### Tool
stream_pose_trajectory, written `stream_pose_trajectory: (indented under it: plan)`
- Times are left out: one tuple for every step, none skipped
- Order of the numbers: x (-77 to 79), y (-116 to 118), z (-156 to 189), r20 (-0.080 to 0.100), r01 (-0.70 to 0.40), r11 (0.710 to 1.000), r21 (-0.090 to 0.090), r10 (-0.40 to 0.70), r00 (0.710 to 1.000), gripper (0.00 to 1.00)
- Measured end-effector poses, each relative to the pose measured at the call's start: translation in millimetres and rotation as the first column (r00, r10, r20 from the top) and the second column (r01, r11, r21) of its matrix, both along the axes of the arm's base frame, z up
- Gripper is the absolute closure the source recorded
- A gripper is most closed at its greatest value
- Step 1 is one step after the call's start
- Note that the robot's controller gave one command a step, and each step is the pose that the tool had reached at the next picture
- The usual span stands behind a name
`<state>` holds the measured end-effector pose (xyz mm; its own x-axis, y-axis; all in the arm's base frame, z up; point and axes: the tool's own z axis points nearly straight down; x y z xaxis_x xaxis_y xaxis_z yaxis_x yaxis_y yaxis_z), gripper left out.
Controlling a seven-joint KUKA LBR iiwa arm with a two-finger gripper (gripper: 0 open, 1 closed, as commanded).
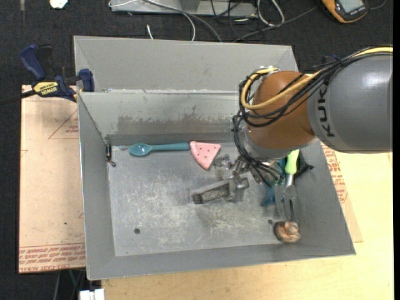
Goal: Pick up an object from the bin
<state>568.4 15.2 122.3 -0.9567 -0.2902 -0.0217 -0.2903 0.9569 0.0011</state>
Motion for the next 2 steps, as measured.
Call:
stream_pose_trajectory:
  plan:
    - [16.9, -10, -26, 0.002, -0.113, 0.994, -0.002, 0.113, 0.994, 1.00]
    - [15.1, -12, 25, -0.008, 0.146, 0.989, 0.002, -0.146, 0.989, 1.00]
